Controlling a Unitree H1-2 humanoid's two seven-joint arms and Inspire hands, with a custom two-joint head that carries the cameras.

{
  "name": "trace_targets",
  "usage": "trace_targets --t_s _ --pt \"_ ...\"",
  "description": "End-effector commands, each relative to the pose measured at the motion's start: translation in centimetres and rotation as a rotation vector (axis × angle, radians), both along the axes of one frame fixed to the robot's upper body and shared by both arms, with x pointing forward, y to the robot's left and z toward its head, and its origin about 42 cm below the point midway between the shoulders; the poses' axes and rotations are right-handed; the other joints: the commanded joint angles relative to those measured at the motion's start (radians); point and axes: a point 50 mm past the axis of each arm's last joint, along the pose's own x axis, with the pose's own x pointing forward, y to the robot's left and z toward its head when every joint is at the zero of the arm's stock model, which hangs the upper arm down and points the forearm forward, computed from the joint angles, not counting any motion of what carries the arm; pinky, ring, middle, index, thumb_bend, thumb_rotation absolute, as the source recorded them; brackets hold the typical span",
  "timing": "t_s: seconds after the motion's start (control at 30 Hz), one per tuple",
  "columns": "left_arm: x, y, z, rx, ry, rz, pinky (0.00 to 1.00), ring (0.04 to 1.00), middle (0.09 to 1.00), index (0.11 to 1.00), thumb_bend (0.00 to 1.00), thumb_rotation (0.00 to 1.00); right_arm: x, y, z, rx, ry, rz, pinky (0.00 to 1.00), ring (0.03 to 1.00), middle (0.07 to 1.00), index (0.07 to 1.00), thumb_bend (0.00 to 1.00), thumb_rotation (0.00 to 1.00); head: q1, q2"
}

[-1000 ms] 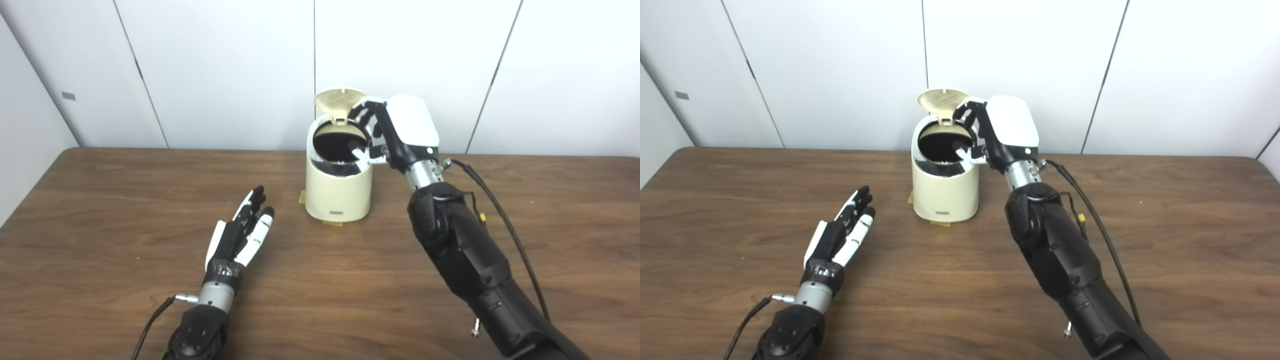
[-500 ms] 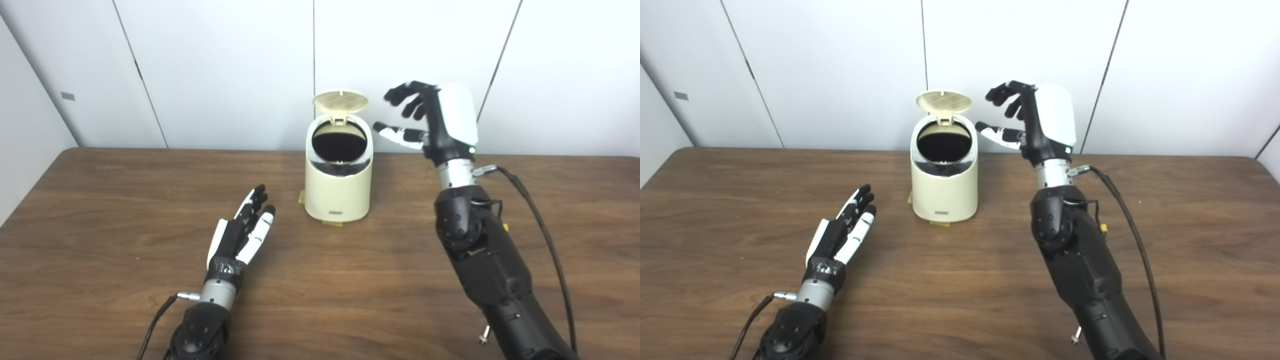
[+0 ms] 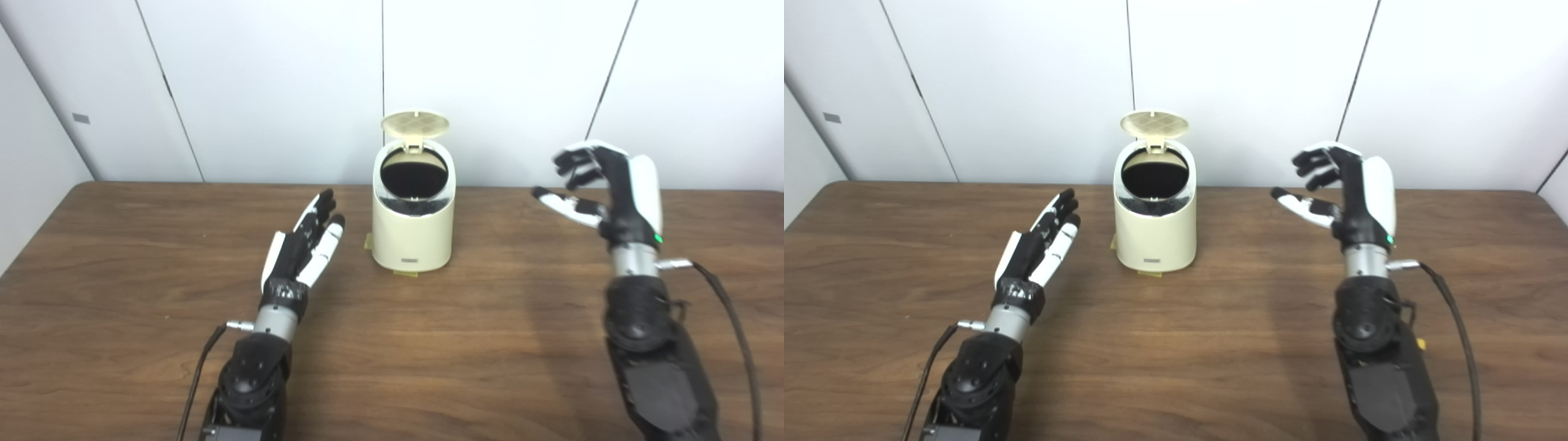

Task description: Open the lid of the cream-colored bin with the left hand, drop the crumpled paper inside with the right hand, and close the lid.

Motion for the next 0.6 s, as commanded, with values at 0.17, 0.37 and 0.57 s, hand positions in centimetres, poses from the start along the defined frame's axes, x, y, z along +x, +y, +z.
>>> trace_targets --t_s 0.17,0.37,0.57 --pt "3.2 0.1 5.2 -0.048 -0.048 -0.04 0.97 0.96 0.968 0.991 0.44 0.7 -2.6 -0.4 0.0 0.324 0.075 0.226 0.92 0.961 0.956 0.958 0.68 0.94 -0.001 -0.002" --pt "5.8 0.2 7.3 -0.029 -0.043 -0.083 0.95 0.964 0.961 0.975 0.45 0.8 -4.2 0.0 -1.0 0.415 0.114 0.304 1.0 1.0 1.0 0.999 0.7 1.0 0.002 -0.009" --pt "8.5 0.7 9.7 -0.002 -0.073 -0.105 0.96 0.965 0.961 0.965 0.51 0.76 -5.0 1.1 -1.1 0.495 0.112 0.319 1.0 1.0 1.0 1.0 0.65 1.0 0.003 -0.017"
